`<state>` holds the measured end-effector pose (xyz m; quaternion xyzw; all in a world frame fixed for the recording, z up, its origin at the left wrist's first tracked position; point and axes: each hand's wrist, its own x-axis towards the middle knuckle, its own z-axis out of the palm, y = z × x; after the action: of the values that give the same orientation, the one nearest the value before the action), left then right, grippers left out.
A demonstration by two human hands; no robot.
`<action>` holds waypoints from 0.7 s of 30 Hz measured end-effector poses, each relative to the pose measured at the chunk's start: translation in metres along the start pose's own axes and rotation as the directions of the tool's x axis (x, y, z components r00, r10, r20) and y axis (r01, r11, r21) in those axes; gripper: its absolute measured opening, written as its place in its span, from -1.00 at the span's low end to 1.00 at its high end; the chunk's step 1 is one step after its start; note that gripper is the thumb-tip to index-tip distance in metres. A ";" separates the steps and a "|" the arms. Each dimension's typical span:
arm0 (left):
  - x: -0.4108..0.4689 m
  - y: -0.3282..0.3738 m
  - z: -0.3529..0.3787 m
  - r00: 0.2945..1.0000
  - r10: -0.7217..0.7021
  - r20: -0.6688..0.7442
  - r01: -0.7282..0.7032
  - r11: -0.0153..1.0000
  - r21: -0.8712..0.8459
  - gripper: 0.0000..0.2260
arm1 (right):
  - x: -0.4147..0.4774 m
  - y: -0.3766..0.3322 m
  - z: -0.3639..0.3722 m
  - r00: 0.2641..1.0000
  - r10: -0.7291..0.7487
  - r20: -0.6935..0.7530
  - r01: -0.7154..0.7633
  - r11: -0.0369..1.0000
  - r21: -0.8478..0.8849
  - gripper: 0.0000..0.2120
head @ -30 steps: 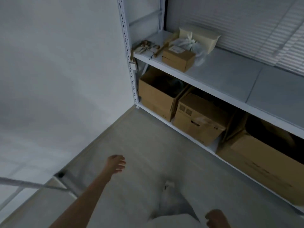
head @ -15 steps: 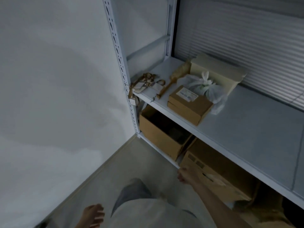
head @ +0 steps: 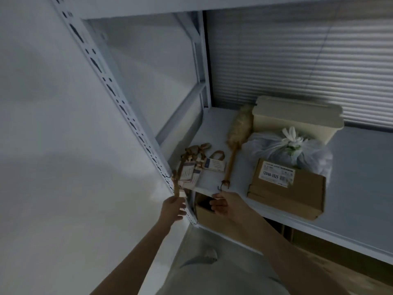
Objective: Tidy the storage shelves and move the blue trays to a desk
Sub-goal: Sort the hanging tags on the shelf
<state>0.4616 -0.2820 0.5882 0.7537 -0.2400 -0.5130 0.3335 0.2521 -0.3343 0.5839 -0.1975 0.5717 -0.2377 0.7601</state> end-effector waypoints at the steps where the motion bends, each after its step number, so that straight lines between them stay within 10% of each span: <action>1: 0.012 0.012 0.000 0.999 0.035 -0.007 -0.035 0.999 0.013 -0.85 | 0.008 -0.005 0.012 1.000 0.012 0.001 -0.012 0.999 0.034 -0.82; 8: 0.063 0.042 -0.003 0.879 0.476 -0.011 -0.431 0.806 0.407 -0.86 | 0.032 -0.038 0.064 0.995 0.017 -0.103 -0.013 0.999 0.046 -0.86; 15: 0.093 0.052 0.010 0.781 0.614 0.117 -0.496 0.496 0.713 -0.86 | 0.046 -0.050 0.076 0.922 -0.353 -0.161 0.286 0.898 -0.334 -0.92; 21: 0.096 0.008 -0.018 0.883 0.454 -0.120 -0.341 0.796 0.501 -0.92 | 0.067 -0.031 0.089 0.745 -0.656 0.121 0.312 0.183 -0.932 -0.65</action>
<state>0.5125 -0.3504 0.5401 0.7981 -0.4688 -0.2657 0.2696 0.3493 -0.3959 0.5738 -0.7153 0.6167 -0.1380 0.2981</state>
